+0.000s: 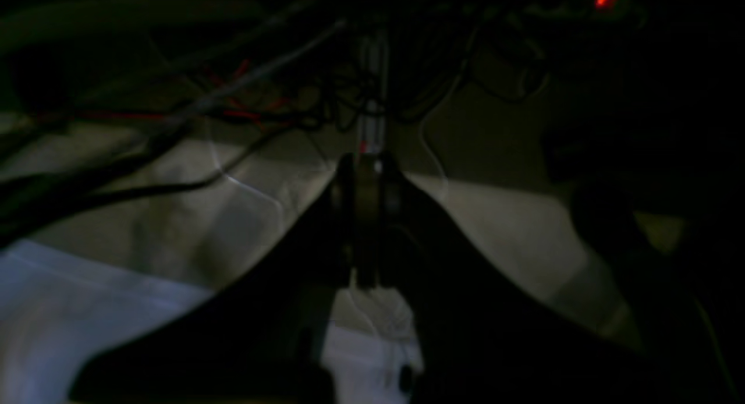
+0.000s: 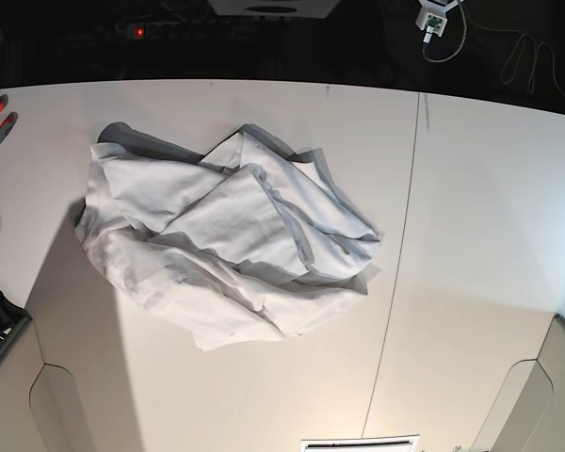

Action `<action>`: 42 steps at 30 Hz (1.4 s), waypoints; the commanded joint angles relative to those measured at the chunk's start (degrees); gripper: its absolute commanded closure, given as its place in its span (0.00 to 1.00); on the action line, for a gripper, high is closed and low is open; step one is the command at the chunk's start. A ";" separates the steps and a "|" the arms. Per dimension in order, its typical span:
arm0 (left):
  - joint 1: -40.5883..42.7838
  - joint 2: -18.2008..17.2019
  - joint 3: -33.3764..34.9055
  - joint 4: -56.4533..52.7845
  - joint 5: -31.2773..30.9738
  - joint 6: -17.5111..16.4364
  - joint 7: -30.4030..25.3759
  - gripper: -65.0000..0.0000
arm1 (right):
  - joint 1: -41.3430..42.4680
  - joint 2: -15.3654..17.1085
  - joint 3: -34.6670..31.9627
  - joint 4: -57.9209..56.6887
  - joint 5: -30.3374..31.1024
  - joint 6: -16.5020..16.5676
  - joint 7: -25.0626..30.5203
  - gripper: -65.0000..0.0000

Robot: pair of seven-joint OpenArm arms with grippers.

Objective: Layout the t-shirt on the table in an organized manner, then fold the t-shirt properly

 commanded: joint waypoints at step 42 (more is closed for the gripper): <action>-0.87 -12.07 -13.92 45.59 0.04 -0.59 8.98 1.00 | -1.03 -3.43 16.11 46.51 -1.22 -1.11 -0.87 1.00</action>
